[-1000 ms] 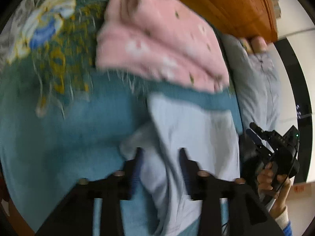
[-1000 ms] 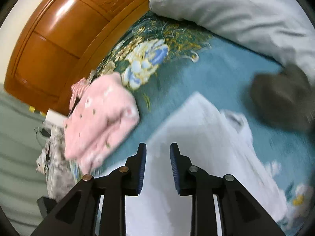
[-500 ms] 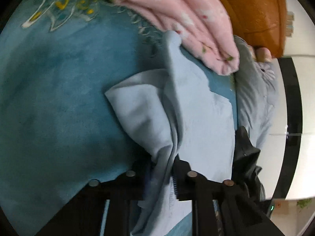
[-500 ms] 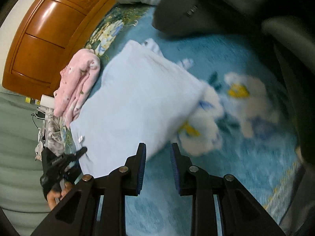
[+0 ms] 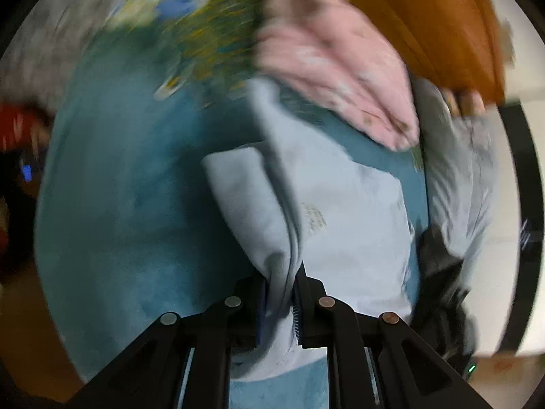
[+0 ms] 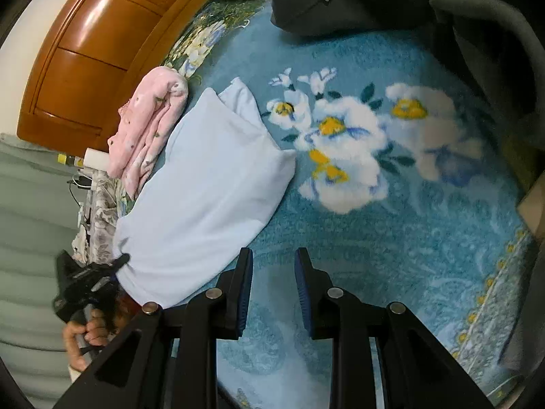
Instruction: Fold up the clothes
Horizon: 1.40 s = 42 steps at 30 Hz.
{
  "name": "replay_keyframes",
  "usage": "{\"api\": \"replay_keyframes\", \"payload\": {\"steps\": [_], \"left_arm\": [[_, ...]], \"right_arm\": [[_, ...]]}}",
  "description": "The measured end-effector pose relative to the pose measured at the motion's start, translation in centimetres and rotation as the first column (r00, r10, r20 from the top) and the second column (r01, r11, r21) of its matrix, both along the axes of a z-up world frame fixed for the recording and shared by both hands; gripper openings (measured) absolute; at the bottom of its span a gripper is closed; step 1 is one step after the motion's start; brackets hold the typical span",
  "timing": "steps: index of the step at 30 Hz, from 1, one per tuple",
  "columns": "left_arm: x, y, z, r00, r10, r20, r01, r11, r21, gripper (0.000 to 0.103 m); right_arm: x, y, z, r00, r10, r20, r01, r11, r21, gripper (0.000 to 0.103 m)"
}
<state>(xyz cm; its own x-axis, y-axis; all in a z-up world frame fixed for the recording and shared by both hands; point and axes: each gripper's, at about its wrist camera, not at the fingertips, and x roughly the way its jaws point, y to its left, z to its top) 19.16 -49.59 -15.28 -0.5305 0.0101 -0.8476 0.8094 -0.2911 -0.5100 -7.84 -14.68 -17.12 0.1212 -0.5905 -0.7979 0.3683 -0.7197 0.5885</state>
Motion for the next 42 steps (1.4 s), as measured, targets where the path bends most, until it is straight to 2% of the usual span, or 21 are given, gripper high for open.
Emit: {"api": "replay_keyframes", "payload": {"steps": [2, 5, 10, 11, 13, 14, 15, 18, 22, 26, 27, 28, 31, 33, 34, 35, 36, 39, 42], "left_arm": [[-3.2, 1.2, 2.8, 0.997, -0.072, -0.003, 0.072, 0.997, -0.036, 0.014], [-8.6, 2.5, 6.2, 0.986, -0.165, -0.031, 0.163, 0.986, -0.045, 0.015], [-18.5, 5.1, 6.5, 0.951, -0.309, 0.0, 0.308, 0.95, -0.051, 0.016], [-19.6, 5.4, 6.1, 0.948, -0.319, -0.012, 0.319, 0.947, -0.039, 0.02], [-20.6, 5.8, 4.9, 0.946, -0.319, -0.057, 0.319, 0.948, -0.003, 0.038], [-21.2, 6.0, 4.2, 0.945, -0.318, -0.079, 0.32, 0.947, 0.015, 0.058], [-21.7, 6.3, 3.6, 0.943, -0.316, -0.101, 0.321, 0.947, 0.033, 0.067], [-23.3, 6.9, 1.7, 0.937, -0.308, -0.168, 0.325, 0.942, 0.087, 0.067], [-19.9, 6.6, 2.6, 0.931, -0.297, -0.212, 0.307, 0.951, 0.016, 0.067], [-17.4, 6.8, 0.6, 0.953, -0.241, -0.185, 0.253, 0.967, 0.039, 0.067], [-16.7, 6.8, 0.1, 0.957, -0.227, -0.178, 0.239, 0.97, 0.045, 0.067], [-16.1, 6.8, -0.4, 0.962, -0.213, -0.171, 0.225, 0.973, 0.05, 0.067], [-14.2, 6.9, -1.9, 0.974, -0.171, -0.149, 0.182, 0.981, 0.066, 0.067], [-13.0, 7.0, -2.9, 0.981, -0.142, -0.134, 0.153, 0.985, 0.076, 0.067], [-12.3, 7.0, -3.4, 0.984, -0.128, -0.127, 0.139, 0.987, 0.081, 0.067], [-11.7, 7.1, -3.9, 0.986, -0.114, -0.119, 0.124, 0.989, 0.085, 0.067], [-11.1, 7.1, -4.4, 0.989, -0.099, -0.111, 0.11, 0.99, 0.09, 0.067], [-10.6, 7.0, -5.1, 0.991, -0.091, -0.1, 0.1, 0.991, 0.087, 0.067], [-10.5, 7.0, -6.0, 0.992, -0.07, -0.103, 0.083, 0.989, 0.123, 0.067]], "right_arm": [[0.0, 0.1, 0.0, 1.0, 0.001, 0.003, -0.001, 1.0, -0.002, 0.026], [-0.4, 0.6, 0.4, 1.0, -0.004, -0.01, 0.004, 1.0, 0.003, 0.026], [-1.5, 3.1, 1.2, 0.998, -0.05, -0.032, 0.051, 0.999, 0.011, 0.026], [-1.7, 3.6, 1.4, 0.997, -0.061, -0.037, 0.061, 0.998, 0.014, 0.026], [-2.1, 4.6, 1.7, 0.995, -0.081, -0.051, 0.082, 0.996, 0.019, 0.026], [-2.3, 4.9, 1.8, 0.995, -0.088, -0.053, 0.089, 0.996, 0.02, 0.026], [-2.4, 5.1, 1.8, 0.995, -0.088, -0.054, 0.09, 0.996, 0.022, 0.026], [-2.3, 4.9, 1.9, 0.995, -0.061, -0.074, 0.063, 0.998, 0.031, 0.026], [-1.6, 2.2, 1.6, 0.996, 0.018, -0.082, -0.019, 1.0, -0.011, 0.026], [-0.9, -2.4, 1.0, 0.993, 0.082, -0.079, -0.088, 0.993, -0.076, 0.028], [-1.0, -3.3, 0.7, 0.995, 0.07, -0.071, -0.076, 0.993, -0.087, 0.04], [-1.2, -4.2, 0.3, 0.997, 0.051, -0.059, -0.057, 0.994, -0.096, 0.045], [-1.8, -6.1, -0.9, 1.0, 0.014, -0.006, -0.015, 0.995, -0.1, 0.046], [-2.3, -6.7, -1.6, 1.0, -0.028, 0.005, 0.028, 0.998, -0.053, 0.046], [-2.6, -6.7, -1.9, 0.998, -0.054, 0.01, 0.054, 0.998, -0.034, 0.044], [-2.9, -6.5, -1.8, 0.997, -0.081, 0.011, 0.082, 0.996, -0.037, 0.013], [-3.0, -6.0, -1.2, 0.995, -0.103, -0.006, 0.102, 0.993, -0.051, 0.002], [-2.7, -4.4, 0.1, 0.99, -0.099, -0.098, 0.094, 0.994, -0.048, 0.002], [-2.7, -4.2, -2.1, 0.995, -0.076, -0.061, 0.078, 0.996, 0.032, 0.002]]}}
